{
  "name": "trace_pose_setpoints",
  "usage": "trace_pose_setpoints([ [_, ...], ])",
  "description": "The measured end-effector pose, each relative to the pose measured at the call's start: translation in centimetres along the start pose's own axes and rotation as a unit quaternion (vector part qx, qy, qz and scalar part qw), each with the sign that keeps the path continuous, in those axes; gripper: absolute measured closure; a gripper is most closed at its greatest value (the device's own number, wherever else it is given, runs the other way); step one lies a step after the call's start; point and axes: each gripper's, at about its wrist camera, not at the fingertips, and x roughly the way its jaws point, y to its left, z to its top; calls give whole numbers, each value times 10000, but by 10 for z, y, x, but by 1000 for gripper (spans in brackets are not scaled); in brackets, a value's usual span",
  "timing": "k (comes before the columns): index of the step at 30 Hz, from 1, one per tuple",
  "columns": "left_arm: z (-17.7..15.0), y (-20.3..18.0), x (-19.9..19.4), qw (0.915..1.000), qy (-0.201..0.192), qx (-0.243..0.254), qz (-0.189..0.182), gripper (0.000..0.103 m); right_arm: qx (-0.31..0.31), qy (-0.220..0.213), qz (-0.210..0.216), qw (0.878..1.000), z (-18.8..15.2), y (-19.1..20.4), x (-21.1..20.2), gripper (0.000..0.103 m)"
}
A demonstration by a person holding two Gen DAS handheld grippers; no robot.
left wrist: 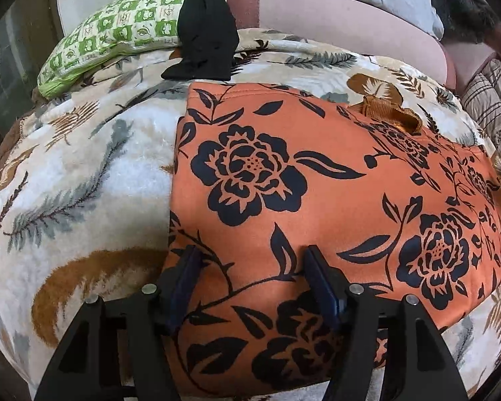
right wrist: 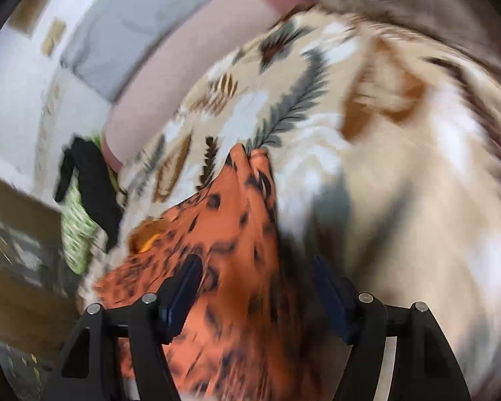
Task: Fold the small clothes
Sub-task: 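Fold the hem up toward the neckline with both grippers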
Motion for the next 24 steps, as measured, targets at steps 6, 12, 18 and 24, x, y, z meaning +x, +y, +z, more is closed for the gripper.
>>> trace_pose_setpoints([
  [6,4,8,-4,9999,-14,-54,-146,37,129,4,-134,9998,27,-6,30,90],
  [12,-6,43,-55,9954,-579,-743,-186,39,31,-185,-720,9972,18,1,20,62],
  [18,-35,66,-29,9878,325,-1336,-728,88,-490,-795,-359,9950,-24,51,-47,34],
  [24,-38,69,-21,9860,529,-1381,-776,77,-1318,-126,-384,9905,-86,78,-31,24],
])
